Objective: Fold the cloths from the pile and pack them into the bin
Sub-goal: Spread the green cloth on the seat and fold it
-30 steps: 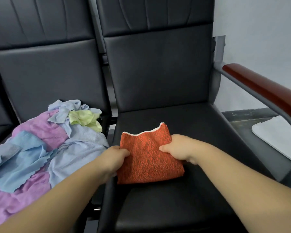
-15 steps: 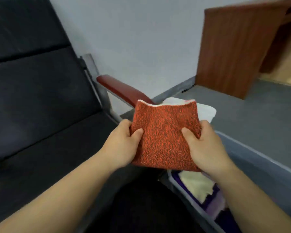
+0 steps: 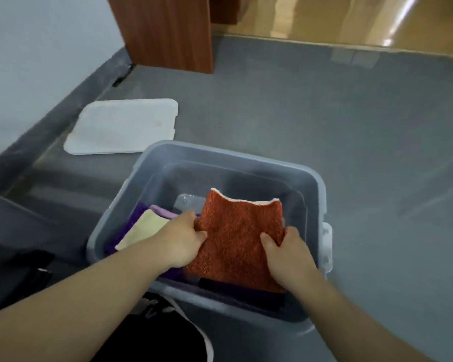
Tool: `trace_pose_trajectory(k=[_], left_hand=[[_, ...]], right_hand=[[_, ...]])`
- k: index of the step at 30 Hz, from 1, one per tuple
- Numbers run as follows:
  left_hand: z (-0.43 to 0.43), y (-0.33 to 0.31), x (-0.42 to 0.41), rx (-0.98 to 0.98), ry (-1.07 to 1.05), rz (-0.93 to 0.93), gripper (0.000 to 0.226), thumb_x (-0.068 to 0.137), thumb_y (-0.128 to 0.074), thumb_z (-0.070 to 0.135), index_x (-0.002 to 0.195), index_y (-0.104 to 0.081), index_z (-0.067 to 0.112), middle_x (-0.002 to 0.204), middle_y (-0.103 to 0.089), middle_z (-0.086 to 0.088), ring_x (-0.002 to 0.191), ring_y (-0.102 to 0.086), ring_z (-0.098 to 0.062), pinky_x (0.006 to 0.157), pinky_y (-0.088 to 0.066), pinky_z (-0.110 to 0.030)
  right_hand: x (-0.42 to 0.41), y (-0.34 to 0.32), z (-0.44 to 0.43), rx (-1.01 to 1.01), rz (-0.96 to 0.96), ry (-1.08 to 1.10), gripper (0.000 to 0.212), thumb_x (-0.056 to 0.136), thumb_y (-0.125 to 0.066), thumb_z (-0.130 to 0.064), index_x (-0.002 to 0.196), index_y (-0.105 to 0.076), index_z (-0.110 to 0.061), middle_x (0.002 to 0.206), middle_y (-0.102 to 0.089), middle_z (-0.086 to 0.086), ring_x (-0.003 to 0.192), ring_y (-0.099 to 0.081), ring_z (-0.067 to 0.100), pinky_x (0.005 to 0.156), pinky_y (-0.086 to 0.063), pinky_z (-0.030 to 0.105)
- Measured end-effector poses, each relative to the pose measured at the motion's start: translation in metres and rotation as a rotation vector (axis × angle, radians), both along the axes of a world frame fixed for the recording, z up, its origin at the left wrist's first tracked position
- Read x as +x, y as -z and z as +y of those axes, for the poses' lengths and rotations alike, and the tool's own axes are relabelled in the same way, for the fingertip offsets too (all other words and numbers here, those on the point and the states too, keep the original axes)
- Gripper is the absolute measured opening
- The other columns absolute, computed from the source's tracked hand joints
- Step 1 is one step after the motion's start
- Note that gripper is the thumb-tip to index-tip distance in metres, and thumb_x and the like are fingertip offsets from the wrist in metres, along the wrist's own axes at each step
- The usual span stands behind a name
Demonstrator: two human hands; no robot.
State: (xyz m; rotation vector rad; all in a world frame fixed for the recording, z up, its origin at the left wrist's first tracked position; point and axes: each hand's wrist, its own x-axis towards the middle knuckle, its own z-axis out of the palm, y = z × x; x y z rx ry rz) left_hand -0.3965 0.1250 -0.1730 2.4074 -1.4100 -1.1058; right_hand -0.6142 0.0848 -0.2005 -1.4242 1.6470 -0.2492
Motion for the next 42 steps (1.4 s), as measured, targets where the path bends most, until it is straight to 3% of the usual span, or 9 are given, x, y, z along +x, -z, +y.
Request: trace_pose_trajectory(k=[3, 6, 10, 13, 21, 28, 34, 40, 42], left_hand=[[0.006, 0.016, 0.004, 0.061, 0.083, -0.046, 0.011, 0.099, -0.058, 0.027, 0.098, -0.053, 0.018, 0.101, -0.069, -0.002, 0.101, -0.065, -0.023, 0.089, -0.048, -0.032], [0.012, 0.01, 0.013, 0.148, 0.153, -0.11, 0.021, 0.1, -0.054, 0.032, 0.113, -0.057, 0.016, 0.111, -0.068, -0.002, 0.103, -0.065, -0.022, 0.096, -0.049, -0.036], [0.017, -0.016, 0.028, 0.186, 0.146, -0.138, 0.034, 0.097, -0.06, 0.038, 0.126, -0.048, 0.023, 0.112, -0.066, 0.001, 0.096, -0.065, -0.017, 0.092, -0.053, -0.037], [0.029, -0.053, 0.045, 0.123, 0.138, -0.186, 0.033, 0.097, -0.061, 0.042, 0.124, -0.045, 0.03, 0.107, -0.066, 0.01, 0.094, -0.062, -0.011, 0.086, -0.049, -0.03], [0.178, -0.151, 0.132, -0.32, -0.376, -0.345, 0.025, 0.09, -0.069, 0.037, 0.11, -0.054, 0.037, 0.097, -0.066, 0.016, 0.084, -0.063, -0.002, 0.075, -0.048, -0.027], [0.366, -0.182, 0.173, -0.462, -0.842, -0.481, 0.024, 0.092, -0.068, 0.038, 0.111, -0.052, 0.041, 0.097, -0.065, 0.017, 0.083, -0.059, 0.007, 0.065, -0.045, -0.02], [0.51, -0.183, 0.183, -0.478, -1.142, -0.552, 0.024, 0.092, -0.069, 0.035, 0.109, -0.053, 0.038, 0.094, -0.066, 0.017, 0.08, -0.06, 0.004, 0.067, -0.048, -0.021], [0.668, -0.18, 0.173, -0.31, -1.359, -0.518, 0.039, 0.088, -0.07, 0.044, 0.122, -0.051, 0.045, 0.114, -0.06, 0.022, 0.09, -0.061, 0.004, 0.086, -0.051, -0.029], [0.71, -0.176, 0.175, -0.276, -1.438, -0.53, 0.04, 0.089, -0.071, 0.041, 0.125, -0.053, 0.041, 0.119, -0.059, 0.018, 0.091, -0.063, 0.0, 0.084, -0.051, -0.03]], right_hand=[[-0.012, 0.017, 0.008, 0.179, 0.225, -0.143, 0.053, 0.103, -0.055, -0.047, 0.131, -0.04, -0.005, 0.118, -0.063, 0.01, 0.105, -0.064, 0.029, 0.079, -0.041, 0.033], [-0.011, 0.019, 0.01, 0.21, 0.334, -0.338, 0.057, 0.102, -0.054, -0.05, 0.137, -0.037, -0.008, 0.104, -0.061, 0.001, 0.091, -0.06, 0.021, 0.078, -0.045, 0.033], [0.023, 0.003, 0.0, 0.042, 0.256, -0.438, 0.052, 0.097, -0.061, -0.049, 0.131, -0.044, -0.015, 0.117, -0.065, 0.005, 0.098, -0.062, 0.024, 0.086, -0.051, 0.037], [0.063, -0.016, -0.003, -0.063, 0.139, -0.558, 0.048, 0.096, -0.063, -0.045, 0.134, -0.047, -0.021, 0.118, -0.06, 0.001, 0.096, -0.053, 0.019, 0.08, -0.042, 0.033], [0.208, -0.098, 0.043, -0.356, -0.178, -0.912, 0.04, 0.096, -0.062, -0.042, 0.133, -0.055, -0.03, 0.138, -0.056, -0.008, 0.12, -0.057, 0.015, 0.104, -0.045, 0.034], [0.346, -0.2, 0.187, -0.533, -0.384, -1.364, 0.035, 0.098, -0.06, -0.045, 0.131, -0.056, -0.036, 0.133, -0.055, -0.016, 0.111, -0.059, 0.008, 0.095, -0.054, 0.038], [0.412, -0.23, 0.34, -0.563, -0.472, -1.677, 0.03, 0.098, -0.059, -0.042, 0.127, -0.057, -0.035, 0.127, -0.054, -0.016, 0.107, -0.058, 0.007, 0.093, -0.054, 0.037], [0.454, -0.211, 0.491, -0.481, -0.483, -1.904, 0.019, 0.094, -0.06, -0.036, 0.113, -0.06, -0.033, 0.114, -0.056, -0.015, 0.093, -0.06, 0.009, 0.082, -0.055, 0.034], [0.464, -0.202, 0.531, -0.465, -0.473, -1.966, 0.022, 0.094, -0.061, -0.036, 0.115, -0.061, -0.032, 0.115, -0.057, -0.014, 0.097, -0.059, 0.012, 0.084, -0.053, 0.033]])
